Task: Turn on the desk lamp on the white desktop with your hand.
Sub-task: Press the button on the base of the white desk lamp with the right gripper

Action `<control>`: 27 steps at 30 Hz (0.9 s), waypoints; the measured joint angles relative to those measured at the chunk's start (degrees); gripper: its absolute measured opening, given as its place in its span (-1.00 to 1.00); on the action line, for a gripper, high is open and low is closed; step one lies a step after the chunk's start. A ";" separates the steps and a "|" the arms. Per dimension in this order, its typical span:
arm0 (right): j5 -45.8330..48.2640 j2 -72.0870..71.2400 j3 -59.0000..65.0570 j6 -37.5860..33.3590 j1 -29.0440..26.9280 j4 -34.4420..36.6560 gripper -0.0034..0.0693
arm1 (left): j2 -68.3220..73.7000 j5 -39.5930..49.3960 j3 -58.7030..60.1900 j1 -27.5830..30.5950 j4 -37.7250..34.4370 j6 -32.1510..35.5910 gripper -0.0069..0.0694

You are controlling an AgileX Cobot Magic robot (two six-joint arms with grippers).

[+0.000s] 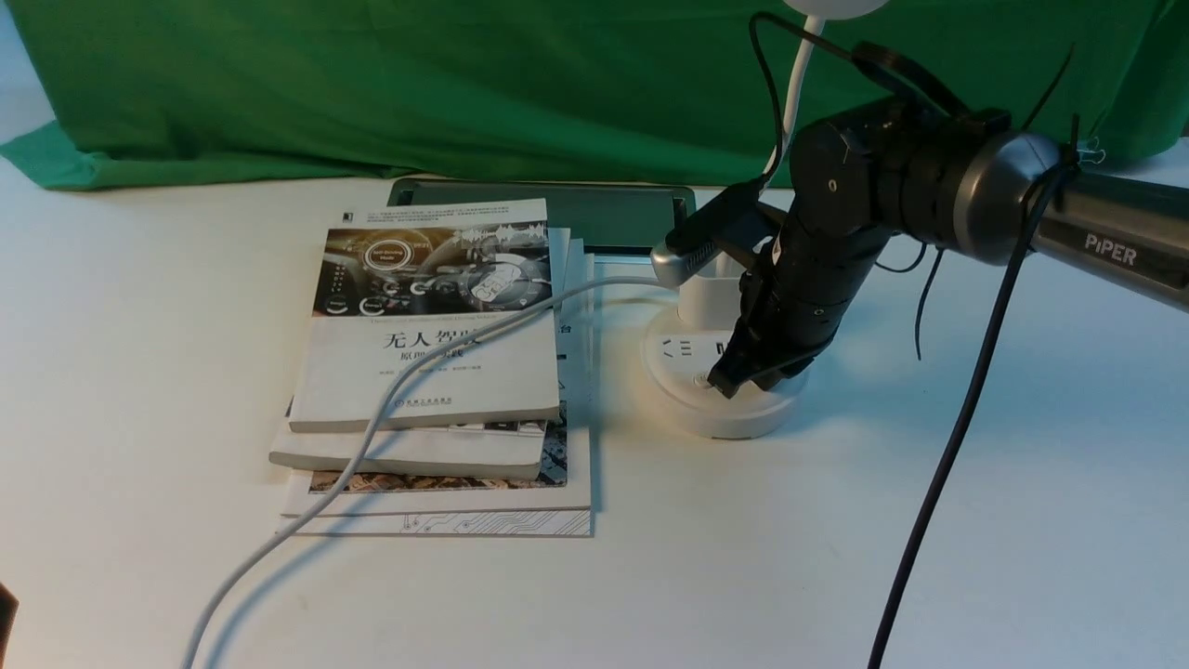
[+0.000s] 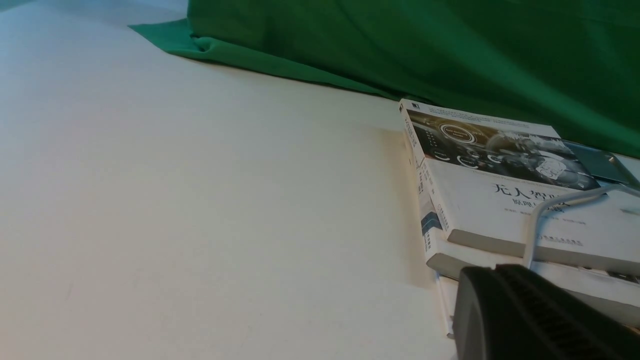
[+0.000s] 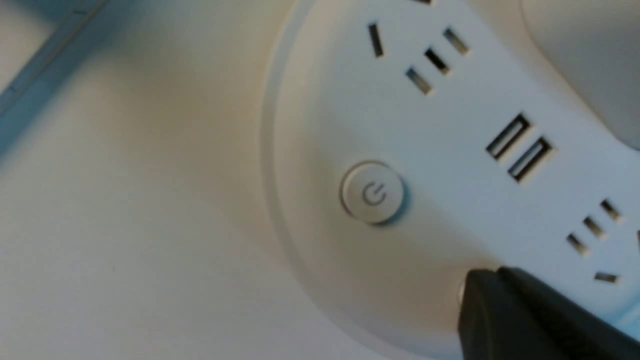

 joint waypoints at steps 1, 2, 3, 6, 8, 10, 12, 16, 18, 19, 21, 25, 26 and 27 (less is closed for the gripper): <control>-0.35 -0.26 0.27 0.05 0.00 0.00 -0.82 | 0.00 0.00 0.00 0.00 0.00 0.00 -0.76; -0.64 -0.38 0.46 0.05 0.00 -0.05 -0.82 | 0.00 0.00 0.00 0.00 0.00 0.00 -0.76; -0.89 -0.44 0.61 0.05 0.00 -0.05 -0.82 | 0.00 0.00 0.00 0.00 0.00 0.00 -0.76; -1.59 -0.44 0.63 0.05 0.00 -0.15 -0.82 | 0.00 0.00 0.00 0.00 0.00 0.00 -0.76; -1.89 -0.44 0.63 0.05 0.00 -0.15 -0.82 | 0.00 0.00 0.00 0.00 0.00 0.00 -0.76; -2.14 -0.44 0.63 0.05 0.00 -0.15 -0.82 | 0.00 0.00 0.00 0.00 0.00 0.00 -0.76; -2.26 -0.44 0.63 0.24 0.00 -0.33 -0.82 | 0.00 0.00 0.00 0.00 0.00 0.00 -0.76; -2.91 -0.44 0.63 1.21 0.00 -1.64 -0.82 | 0.00 0.00 0.00 0.00 0.00 0.00 -0.76; -3.15 -0.39 0.63 1.28 0.00 -2.12 -0.82 | 0.00 0.00 0.00 0.00 0.00 0.00 -0.76; -3.15 -0.39 0.63 1.33 0.00 -2.12 -0.82 | 0.00 0.00 0.00 0.00 0.00 0.00 -0.76; -3.22 -0.33 0.63 1.33 0.00 -2.19 -0.82 | 0.00 0.00 0.00 0.00 0.00 0.00 -0.76; -3.49 -0.22 0.63 1.39 0.00 -2.18 -0.82 | 0.00 0.00 0.00 0.00 0.00 0.00 -0.76; -3.55 -0.22 0.63 1.39 0.00 -1.93 -0.82 | 0.00 0.00 0.00 0.00 0.00 0.00 -0.76; -3.55 -0.22 0.63 1.39 0.00 -1.78 -0.82 | 0.00 0.00 0.00 0.00 0.00 0.00 -0.76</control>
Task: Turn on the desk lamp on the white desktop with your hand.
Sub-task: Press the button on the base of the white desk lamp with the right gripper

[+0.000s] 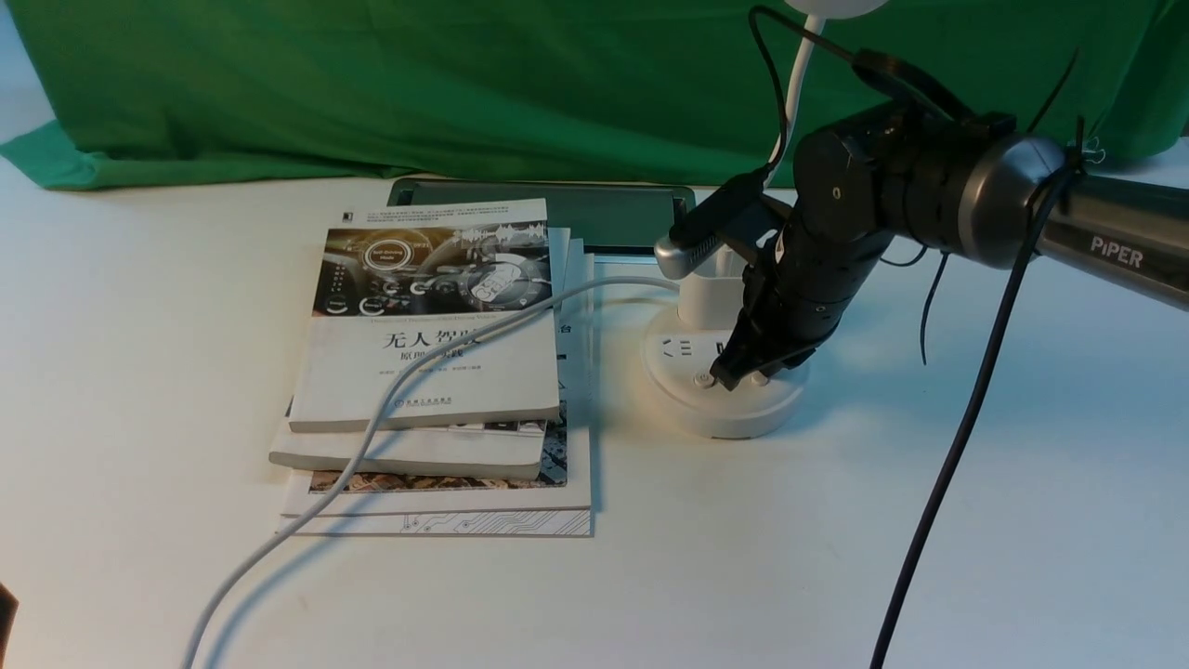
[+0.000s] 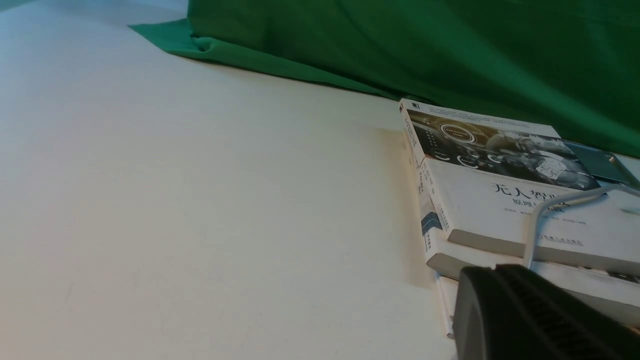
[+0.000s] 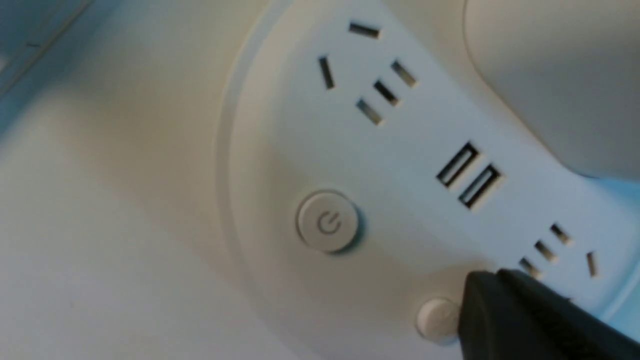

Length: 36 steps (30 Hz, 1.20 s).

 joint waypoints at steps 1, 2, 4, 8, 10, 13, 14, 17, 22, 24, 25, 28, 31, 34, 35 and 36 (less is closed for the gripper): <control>-0.08 0.00 0.00 0.00 0.00 0.08 -0.82 | 0.00 0.00 0.00 0.00 0.00 0.00 -0.76; -0.13 0.00 0.00 0.00 0.00 0.20 -0.82 | 0.00 0.00 0.00 0.00 0.00 0.00 -0.76; -0.47 0.00 0.00 -0.06 0.00 0.87 -0.82 | 0.00 0.00 0.00 0.00 0.00 0.00 -0.76; -0.88 0.00 0.00 -0.06 0.00 1.46 -0.82 | 0.00 0.00 0.00 0.00 0.00 0.00 -0.76; -0.95 0.00 0.00 -0.06 0.00 1.53 -0.82 | 0.00 0.00 0.00 0.00 0.00 0.00 -0.76; -0.99 0.00 0.00 -0.06 0.00 1.63 -0.82 | 0.00 0.00 0.00 0.00 0.00 0.00 -0.76; -0.99 0.00 0.00 -0.06 0.00 1.65 -0.82 | 0.00 0.00 0.00 0.00 0.00 0.00 -0.76; -0.99 0.00 0.07 -0.06 0.00 1.65 -0.82 | 0.00 0.00 0.00 0.00 0.00 0.00 -0.76; -2.66 -0.45 2.22 -0.06 0.00 1.65 -0.82 | 0.00 0.00 0.00 0.00 0.00 0.00 -0.76; -3.76 -0.72 3.24 -0.06 0.00 1.65 -0.82 | 0.00 0.00 0.00 0.00 0.00 0.00 -0.76; -4.05 -0.74 3.37 -0.06 0.00 1.65 -0.82 | 0.00 0.00 0.00 0.00 0.00 0.00 -0.76; -6.77 -1.54 5.89 -0.06 0.00 1.70 -0.82 | 0.00 0.00 0.00 0.00 0.00 0.00 -0.76; -7.75 -1.91 6.85 -0.06 0.00 1.70 -0.82 | 0.00 0.00 0.00 0.00 0.00 0.00 -0.76; -8.28 -3.19 7.72 0.13 0.00 2.20 -0.82 | 0.00 0.00 0.00 0.00 0.00 0.00 -0.76; -8.07 -3.70 8.02 0.20 0.00 2.20 -0.82 | 0.00 0.00 0.00 0.00 0.00 0.00 -0.76; -7.36 -4.19 8.23 0.41 0.00 2.54 -0.82 | 0.00 0.00 0.00 0.00 0.00 0.00 -0.76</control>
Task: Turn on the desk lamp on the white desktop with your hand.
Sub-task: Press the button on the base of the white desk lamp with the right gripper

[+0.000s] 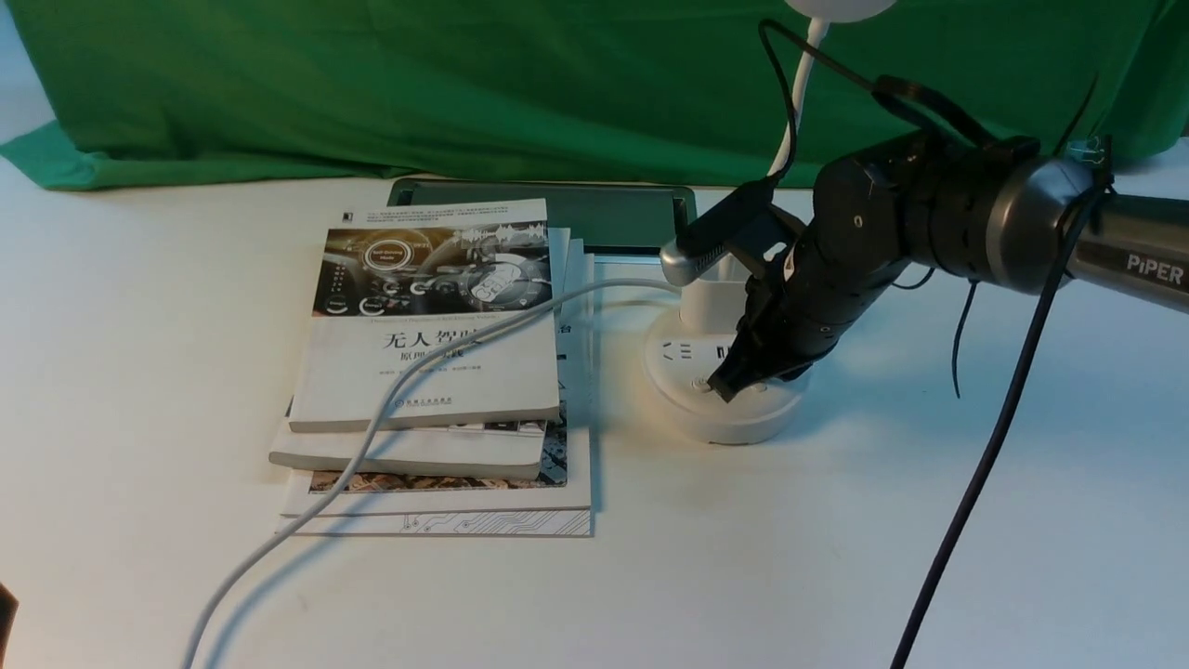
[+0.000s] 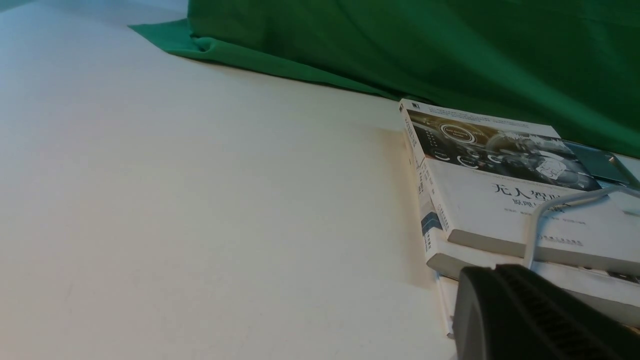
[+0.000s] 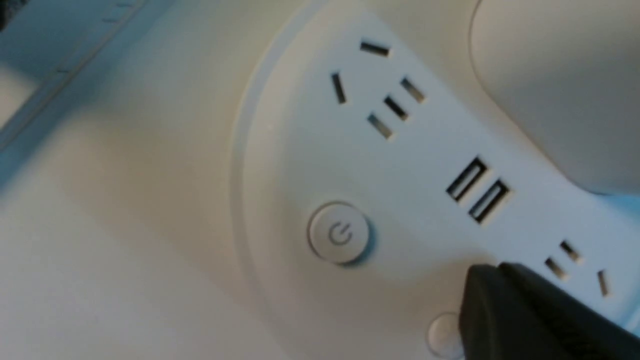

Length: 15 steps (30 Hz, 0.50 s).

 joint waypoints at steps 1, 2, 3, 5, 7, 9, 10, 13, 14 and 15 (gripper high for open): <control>1.80 -1.29 0.57 0.44 0.00 0.43 -0.82 | 0.00 0.00 0.00 0.00 0.00 0.00 -0.76; 2.90 -2.39 0.97 0.82 0.00 0.69 -0.82 | 0.00 0.00 0.00 0.00 0.00 0.00 -0.76; 3.73 -4.07 1.42 1.07 0.00 0.77 -0.82 | 0.00 0.00 0.00 0.00 0.00 0.00 -0.76; 3.72 -9.22 3.14 2.01 0.00 0.89 -0.82 | 0.00 0.00 0.00 0.00 0.00 0.00 -0.76; 2.27 -14.38 5.82 2.88 0.25 0.95 -0.82 | 0.00 0.00 0.00 0.00 0.00 0.00 -0.76; 0.39 -19.03 9.09 3.97 0.48 0.90 -0.82 | 0.00 0.00 0.00 0.00 0.00 0.00 -0.76; -0.79 -22.47 12.02 4.51 0.61 1.01 -0.82 | 0.00 0.00 0.00 0.00 0.00 0.00 -0.76; -5.08 -30.94 19.89 6.09 1.01 1.10 -0.82 | 0.00 0.00 0.00 0.00 0.00 0.00 -0.76; -6.20 -33.66 22.29 6.48 1.18 1.10 -0.82 | 0.00 0.00 0.00 0.00 0.00 0.00 -0.76; -7.34 -35.80 24.08 6.75 1.29 1.10 -0.82 | 0.00 0.00 0.00 0.00 0.00 0.00 -0.76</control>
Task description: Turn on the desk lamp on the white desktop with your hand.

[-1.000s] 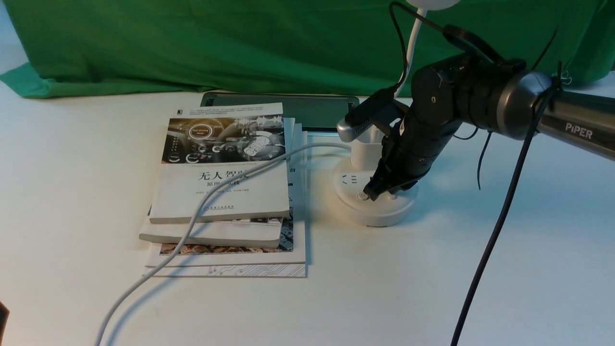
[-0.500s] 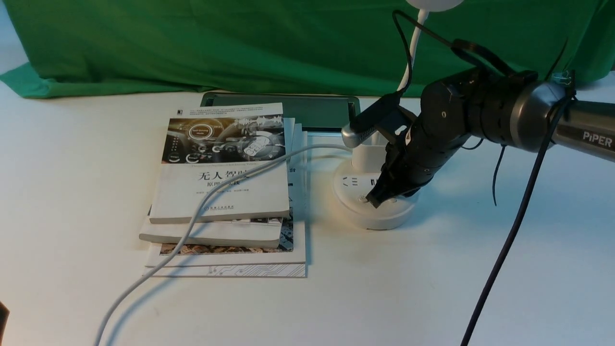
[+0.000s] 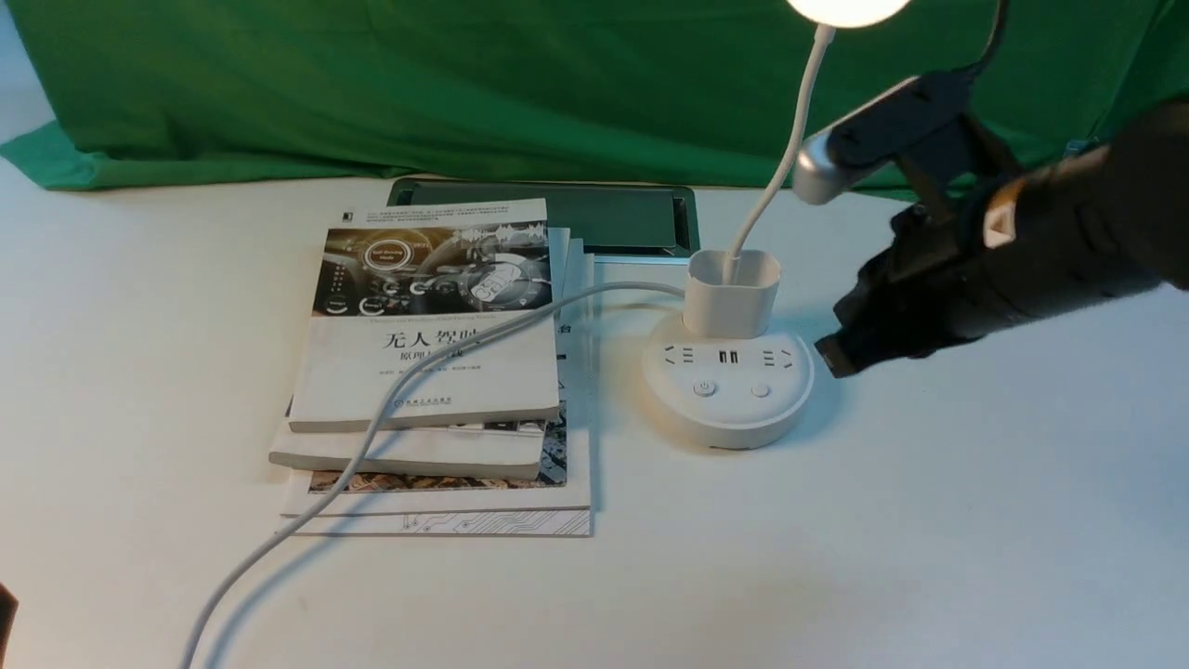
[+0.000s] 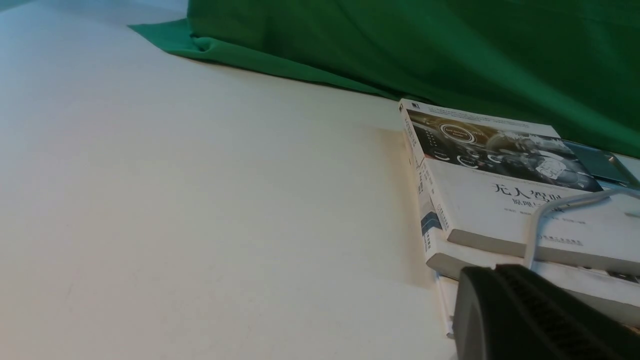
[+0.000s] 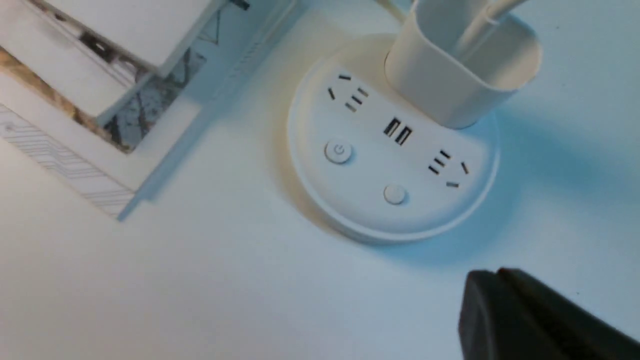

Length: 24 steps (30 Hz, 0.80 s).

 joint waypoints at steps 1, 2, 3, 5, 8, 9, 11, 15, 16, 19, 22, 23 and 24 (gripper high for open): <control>-3.74 -5.94 4.62 0.47 0.66 0.00 -0.82 | 0.00 0.00 0.00 0.00 0.00 0.00 -0.76; -4.28 -6.71 5.19 0.55 0.85 0.00 -0.82 | 0.00 0.00 0.00 0.00 0.00 0.00 -0.76; -8.38 -12.00 8.83 0.74 1.33 0.00 -0.82 | 0.00 0.00 0.00 0.00 0.00 0.00 -0.76; -12.76 -19.68 13.71 1.59 1.51 0.04 -0.82 | 0.00 0.00 0.00 0.00 0.00 0.00 -0.76; -15.56 -28.27 18.41 2.76 1.51 0.04 -0.81 | 0.00 0.00 0.00 0.00 0.00 0.00 -0.76; -15.89 -30.93 19.83 3.13 1.51 0.04 -0.80 | 0.00 0.00 0.00 0.00 0.00 0.00 -0.76; -16.05 -34.18 21.67 3.12 1.51 0.04 -0.80 | 0.00 0.00 0.00 0.00 0.00 0.00 -0.76; -17.91 -42.11 26.90 2.13 1.51 0.04 -0.79 | 0.00 0.00 0.00 0.00 0.00 0.00 -0.76; -18.37 -43.74 28.10 1.73 1.51 0.04 -0.79 | 0.00 0.00 0.00 0.00 0.00 0.00 -0.76; -19.93 -48.06 31.51 1.49 1.51 0.04 -0.76 | 0.00 0.00 0.00 0.00 0.00 0.00 -0.76; -21.57 -51.72 34.37 1.38 1.51 0.04 -0.75 | 0.00 0.00 0.00 0.00 0.00 0.00 -0.76; -22.96 -53.43 35.90 1.38 1.51 0.04 -0.75 | 0.00 0.00 0.00 0.00 0.00 0.00 -0.76; -25.62 -56.64 39.07 1.36 1.51 0.04 -0.73 | 0.00 0.00 0.00 0.00 0.00 0.00 -0.76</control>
